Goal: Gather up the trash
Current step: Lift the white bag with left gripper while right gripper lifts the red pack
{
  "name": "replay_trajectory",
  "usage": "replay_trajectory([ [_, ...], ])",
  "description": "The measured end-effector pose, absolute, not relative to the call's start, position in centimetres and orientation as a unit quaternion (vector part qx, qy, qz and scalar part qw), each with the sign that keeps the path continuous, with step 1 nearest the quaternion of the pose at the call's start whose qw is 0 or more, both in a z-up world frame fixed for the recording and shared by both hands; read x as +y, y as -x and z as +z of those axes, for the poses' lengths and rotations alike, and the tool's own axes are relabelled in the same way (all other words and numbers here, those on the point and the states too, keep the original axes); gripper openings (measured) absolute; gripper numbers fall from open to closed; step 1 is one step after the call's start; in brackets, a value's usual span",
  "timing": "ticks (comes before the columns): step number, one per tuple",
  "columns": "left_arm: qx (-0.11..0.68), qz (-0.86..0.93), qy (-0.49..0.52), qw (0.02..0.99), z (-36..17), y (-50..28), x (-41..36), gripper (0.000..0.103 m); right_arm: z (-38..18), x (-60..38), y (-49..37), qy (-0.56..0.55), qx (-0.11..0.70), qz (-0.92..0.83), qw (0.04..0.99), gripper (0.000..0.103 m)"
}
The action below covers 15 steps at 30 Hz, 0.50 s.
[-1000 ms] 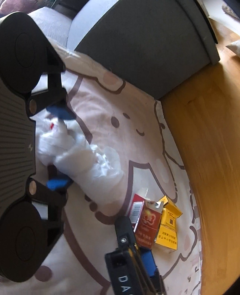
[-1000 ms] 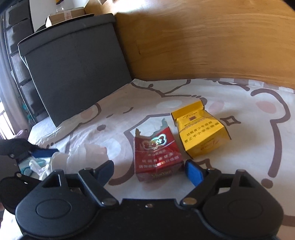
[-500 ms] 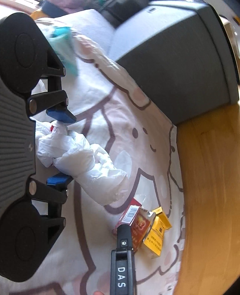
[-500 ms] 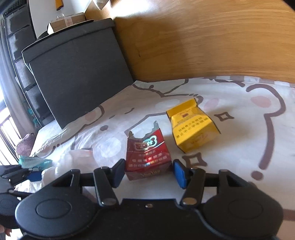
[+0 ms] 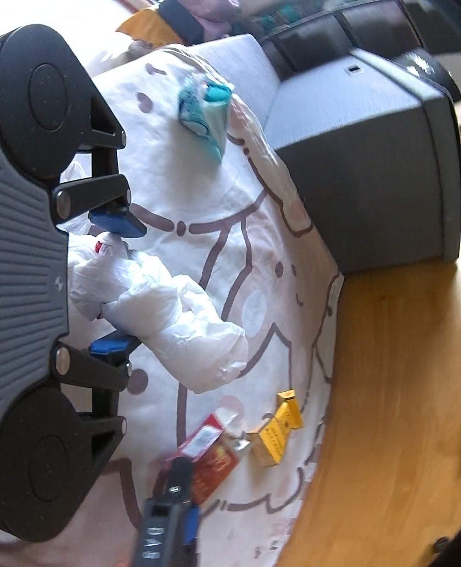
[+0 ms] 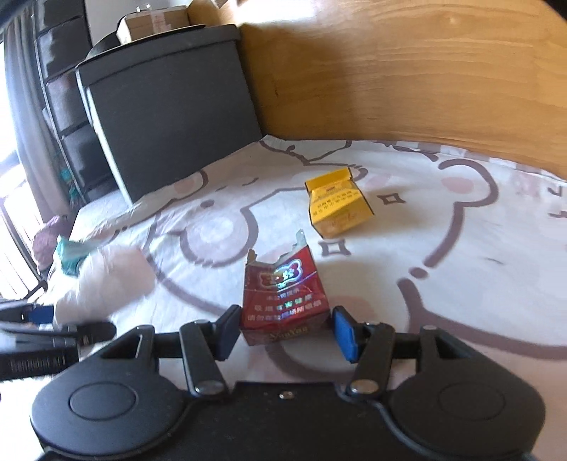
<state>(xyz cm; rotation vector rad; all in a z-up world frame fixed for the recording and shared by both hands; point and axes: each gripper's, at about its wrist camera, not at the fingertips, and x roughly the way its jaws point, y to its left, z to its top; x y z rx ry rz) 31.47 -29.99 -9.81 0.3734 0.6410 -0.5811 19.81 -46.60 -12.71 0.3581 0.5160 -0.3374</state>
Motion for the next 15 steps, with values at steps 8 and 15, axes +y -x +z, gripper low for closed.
replay_trajectory([
  [8, 0.306, -0.268, -0.127, 0.905, -8.3, -27.3, -28.0, 0.056, -11.2, -45.1, -15.9, -0.140, 0.261, -0.160, 0.942, 0.056],
  [15, 0.311, -0.249, -0.079, 0.914, -7.8, -24.3, -25.8, 0.055, -10.1, -43.6, -13.5, -0.119, 0.267, -0.158, 0.943, 0.056],
])
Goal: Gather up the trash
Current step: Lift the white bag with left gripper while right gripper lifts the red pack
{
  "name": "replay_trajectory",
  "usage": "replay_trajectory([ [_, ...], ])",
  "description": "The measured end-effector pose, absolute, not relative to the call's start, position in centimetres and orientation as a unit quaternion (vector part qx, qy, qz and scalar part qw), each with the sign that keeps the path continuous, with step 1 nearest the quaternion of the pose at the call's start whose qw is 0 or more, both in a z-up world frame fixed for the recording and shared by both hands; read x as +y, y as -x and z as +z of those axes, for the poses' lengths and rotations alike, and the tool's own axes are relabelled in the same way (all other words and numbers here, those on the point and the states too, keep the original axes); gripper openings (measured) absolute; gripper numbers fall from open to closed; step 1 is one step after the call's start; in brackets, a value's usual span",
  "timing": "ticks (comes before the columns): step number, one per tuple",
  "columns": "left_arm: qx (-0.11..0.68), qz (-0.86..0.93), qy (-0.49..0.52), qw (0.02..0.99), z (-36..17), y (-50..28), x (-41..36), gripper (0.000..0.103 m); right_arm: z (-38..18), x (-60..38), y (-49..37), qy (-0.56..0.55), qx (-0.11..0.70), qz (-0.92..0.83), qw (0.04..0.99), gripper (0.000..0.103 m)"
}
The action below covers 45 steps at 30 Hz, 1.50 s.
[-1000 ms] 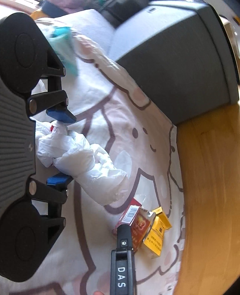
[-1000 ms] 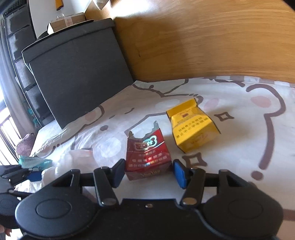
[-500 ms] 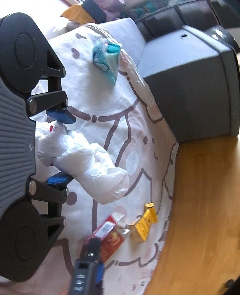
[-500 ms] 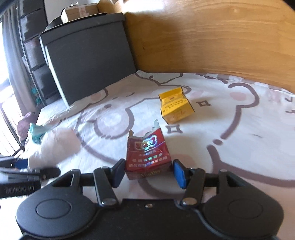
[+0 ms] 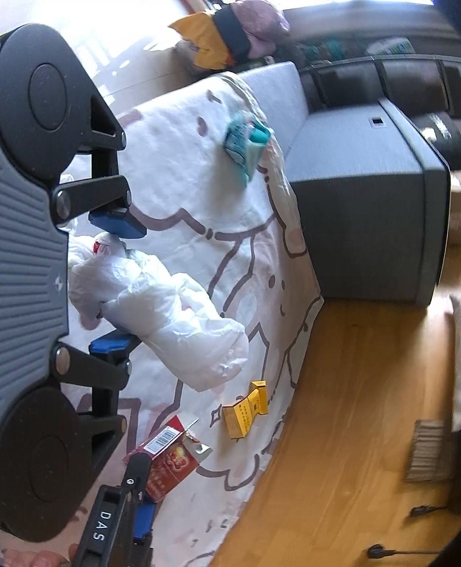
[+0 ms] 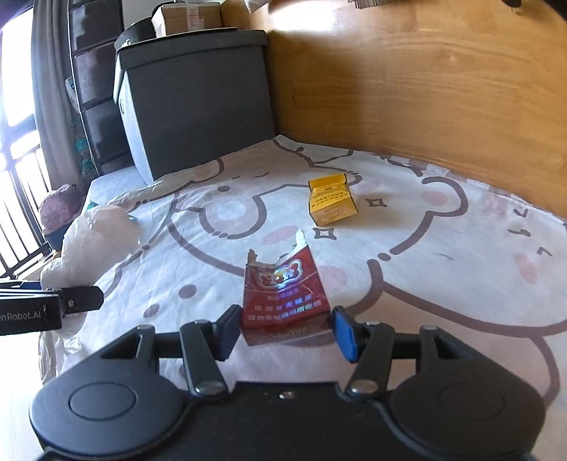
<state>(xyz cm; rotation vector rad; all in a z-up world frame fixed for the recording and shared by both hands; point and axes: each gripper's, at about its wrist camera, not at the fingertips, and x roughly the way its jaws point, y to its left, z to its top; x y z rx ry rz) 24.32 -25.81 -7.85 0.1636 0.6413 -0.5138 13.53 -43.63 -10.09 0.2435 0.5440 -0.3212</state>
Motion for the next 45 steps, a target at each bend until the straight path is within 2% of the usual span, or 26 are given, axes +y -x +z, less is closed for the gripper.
replay_trajectory([
  [8, 0.313, -0.223, -0.051, 0.922, -7.3, -21.9, -23.2, 0.052, -8.7, -41.6, -11.1, -0.104, 0.265, -0.152, 0.947, 0.056],
  [11, 0.312, -0.216, -0.043, 0.924, -6.9, -21.2, -22.4, 0.046, -8.1, -41.0, -10.5, -0.100, 0.262, -0.150, 0.948, 0.056],
  [24, 0.336, -0.240, -0.035, 0.910, -8.9, -19.9, -21.4, 0.045, -7.9, -39.7, -9.1, -0.094, 0.272, -0.156, 0.945, 0.056],
  [32, 0.328, -0.221, -0.024, 0.918, -8.3, -20.0, -20.2, 0.045, -7.8, -39.4, -9.4, -0.084, 0.276, -0.158, 0.944, 0.056],
  [45, 0.328, -0.171, -0.005, 0.929, -8.0, -20.0, -14.0, 0.045, -6.8, -34.5, -11.7, -0.063, 0.274, -0.118, 0.952, 0.056],
])
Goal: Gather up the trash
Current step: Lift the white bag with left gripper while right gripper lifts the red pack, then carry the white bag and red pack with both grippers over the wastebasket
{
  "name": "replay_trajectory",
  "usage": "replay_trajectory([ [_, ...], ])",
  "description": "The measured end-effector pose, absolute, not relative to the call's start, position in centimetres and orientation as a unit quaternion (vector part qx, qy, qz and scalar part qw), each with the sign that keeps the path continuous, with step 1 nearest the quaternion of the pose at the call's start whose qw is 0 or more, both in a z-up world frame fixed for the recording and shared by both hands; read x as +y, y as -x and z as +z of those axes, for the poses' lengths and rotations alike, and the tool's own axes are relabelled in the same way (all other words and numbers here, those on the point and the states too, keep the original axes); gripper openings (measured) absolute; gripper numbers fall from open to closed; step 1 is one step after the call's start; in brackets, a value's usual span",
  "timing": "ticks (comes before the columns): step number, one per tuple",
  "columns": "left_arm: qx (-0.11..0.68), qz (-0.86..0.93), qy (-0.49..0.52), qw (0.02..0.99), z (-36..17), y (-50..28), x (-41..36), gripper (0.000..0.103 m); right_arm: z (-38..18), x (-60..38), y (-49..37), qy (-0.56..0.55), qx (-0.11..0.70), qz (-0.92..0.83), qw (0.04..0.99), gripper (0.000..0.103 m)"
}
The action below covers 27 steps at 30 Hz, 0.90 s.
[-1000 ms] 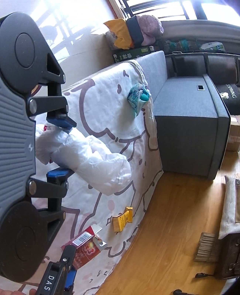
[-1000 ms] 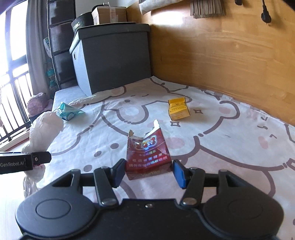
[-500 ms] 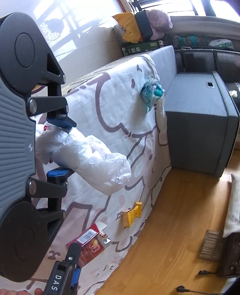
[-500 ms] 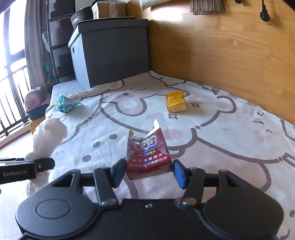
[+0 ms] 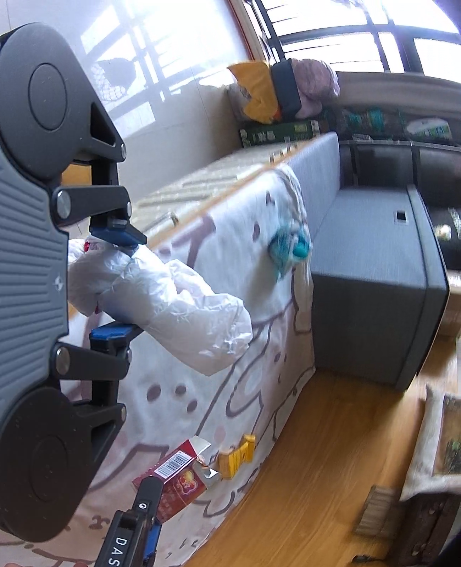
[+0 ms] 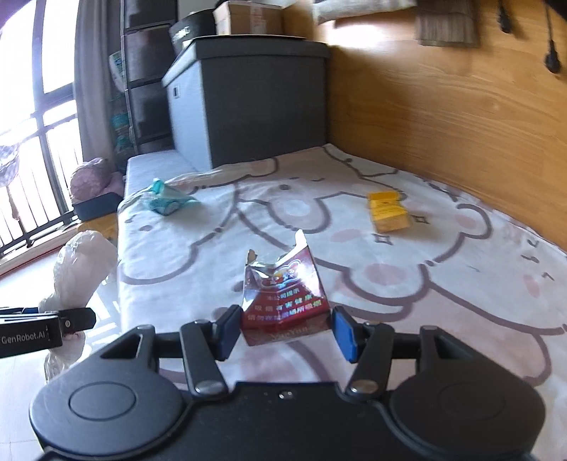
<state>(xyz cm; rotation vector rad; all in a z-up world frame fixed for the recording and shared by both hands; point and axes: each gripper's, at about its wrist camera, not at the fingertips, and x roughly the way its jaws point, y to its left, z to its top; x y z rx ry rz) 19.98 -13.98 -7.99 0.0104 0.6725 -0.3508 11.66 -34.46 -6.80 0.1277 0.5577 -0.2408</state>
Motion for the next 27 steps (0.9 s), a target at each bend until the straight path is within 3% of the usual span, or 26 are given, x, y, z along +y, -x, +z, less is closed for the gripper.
replay_trajectory([
  [27, 0.357, -0.057, 0.086, 0.928, -12.1, -21.0, 1.9, 0.045, -9.7, -19.6, -17.7, -0.009, 0.328, 0.003, 0.945, 0.056],
])
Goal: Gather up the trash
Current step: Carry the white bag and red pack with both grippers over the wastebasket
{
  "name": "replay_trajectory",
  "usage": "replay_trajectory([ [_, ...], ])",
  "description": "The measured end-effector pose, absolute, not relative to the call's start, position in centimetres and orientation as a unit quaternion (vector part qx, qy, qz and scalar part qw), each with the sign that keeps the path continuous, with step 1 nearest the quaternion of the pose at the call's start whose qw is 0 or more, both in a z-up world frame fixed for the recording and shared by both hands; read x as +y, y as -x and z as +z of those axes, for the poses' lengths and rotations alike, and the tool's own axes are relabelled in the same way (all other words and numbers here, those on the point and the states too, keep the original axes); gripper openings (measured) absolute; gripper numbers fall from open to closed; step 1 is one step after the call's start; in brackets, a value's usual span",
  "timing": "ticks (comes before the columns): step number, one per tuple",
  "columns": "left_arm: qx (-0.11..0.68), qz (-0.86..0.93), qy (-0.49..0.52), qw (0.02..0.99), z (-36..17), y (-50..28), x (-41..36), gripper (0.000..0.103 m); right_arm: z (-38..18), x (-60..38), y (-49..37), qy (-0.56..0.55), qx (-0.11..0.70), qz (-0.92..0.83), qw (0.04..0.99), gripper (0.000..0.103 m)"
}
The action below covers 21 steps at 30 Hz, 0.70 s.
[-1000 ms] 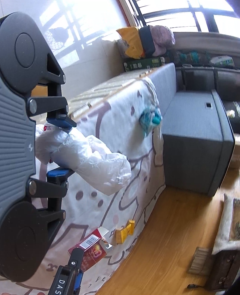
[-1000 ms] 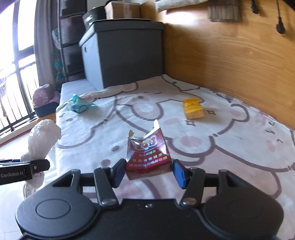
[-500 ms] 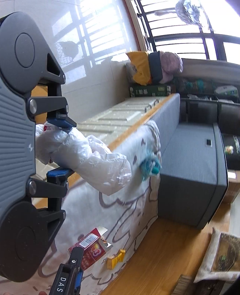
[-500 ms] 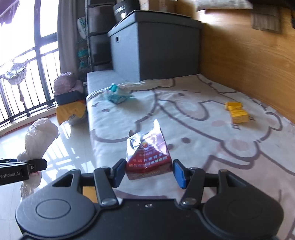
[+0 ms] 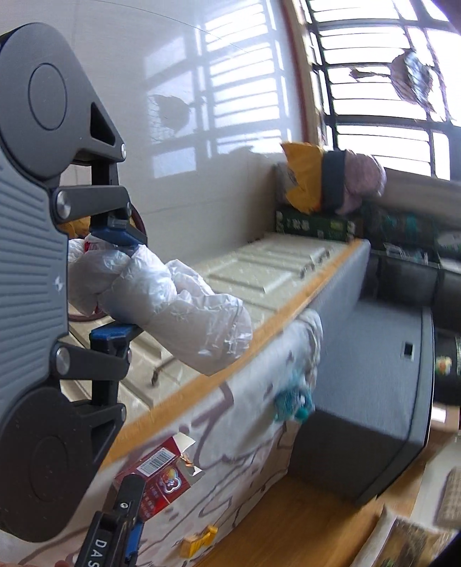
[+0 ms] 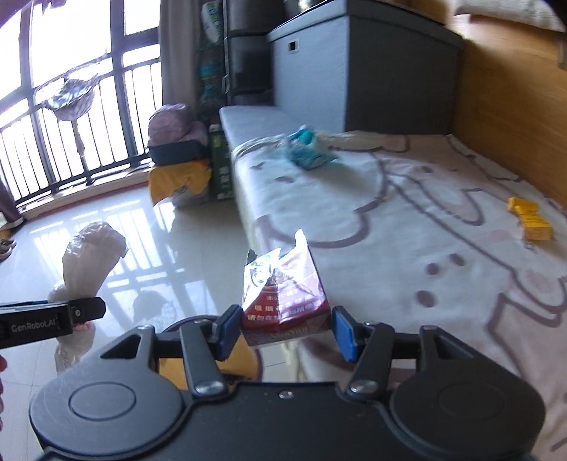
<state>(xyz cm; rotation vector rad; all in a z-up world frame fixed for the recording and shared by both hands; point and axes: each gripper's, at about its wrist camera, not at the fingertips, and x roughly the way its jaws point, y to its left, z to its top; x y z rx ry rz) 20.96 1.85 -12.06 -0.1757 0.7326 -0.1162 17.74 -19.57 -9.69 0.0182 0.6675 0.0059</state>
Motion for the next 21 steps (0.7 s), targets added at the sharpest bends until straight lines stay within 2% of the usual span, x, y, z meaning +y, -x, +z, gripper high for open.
replay_trajectory([
  [14, 0.426, 0.001, 0.157, 0.891, -20.2, -22.4, 7.7, 0.045, -16.1, -14.4, -21.2, 0.024, 0.404, 0.049, 0.913, 0.056],
  [21, 0.464, 0.008, 0.162, 0.871, -24.3, -24.4, 8.7, 0.045, -20.2, -14.0, -22.7, 0.017, 0.454, 0.055, 0.889, 0.056],
])
